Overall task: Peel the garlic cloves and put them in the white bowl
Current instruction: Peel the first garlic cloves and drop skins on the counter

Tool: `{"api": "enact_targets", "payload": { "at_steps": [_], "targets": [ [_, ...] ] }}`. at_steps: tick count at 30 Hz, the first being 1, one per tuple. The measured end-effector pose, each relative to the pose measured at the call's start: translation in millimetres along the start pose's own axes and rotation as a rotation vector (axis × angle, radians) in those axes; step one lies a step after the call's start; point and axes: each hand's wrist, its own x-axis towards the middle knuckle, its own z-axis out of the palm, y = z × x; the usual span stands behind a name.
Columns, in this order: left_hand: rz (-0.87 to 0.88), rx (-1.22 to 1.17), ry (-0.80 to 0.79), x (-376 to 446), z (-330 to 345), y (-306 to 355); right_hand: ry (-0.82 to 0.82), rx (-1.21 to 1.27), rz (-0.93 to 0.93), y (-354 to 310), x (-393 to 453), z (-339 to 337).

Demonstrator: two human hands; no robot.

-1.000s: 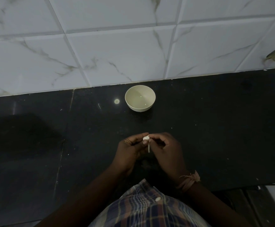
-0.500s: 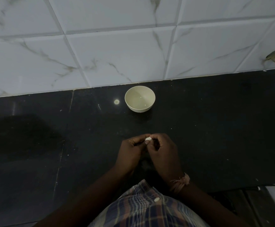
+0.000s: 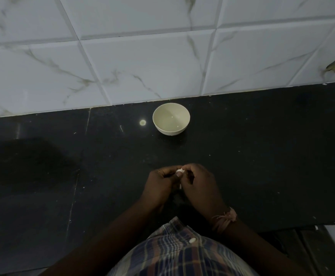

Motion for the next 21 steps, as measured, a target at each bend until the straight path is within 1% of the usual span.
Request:
{"api": "enact_targets", "payload": {
  "at_steps": [2,5,8,10,14,16,18,21],
  "targets": [
    [-0.055,-0.026,0.005,5,-2,-6,-0.017,0.049,0.022,8,-4,4],
    [-0.162,-0.082,0.045,12,-2,-17,-0.052,0.227,0.175,20,-11,7],
    [-0.231,-0.151,0.054,11,2,-23,-0.082,0.312,0.267,29,-17,10],
    [-0.263,-0.161,0.057,14,1,-28,-0.047,0.372,0.347,34,-19,12],
    [-0.303,-0.144,0.097,24,-2,-35,0.057,0.408,0.542,52,-9,5],
    [-0.3,-0.175,0.097,26,0,-35,0.095,0.498,0.606,59,-1,4],
    [-0.292,-0.196,0.086,27,4,-34,0.14,0.547,0.629,62,5,5],
    [-0.293,-0.201,0.073,27,6,-33,0.161,0.496,0.617,69,13,9]
  ]
}}
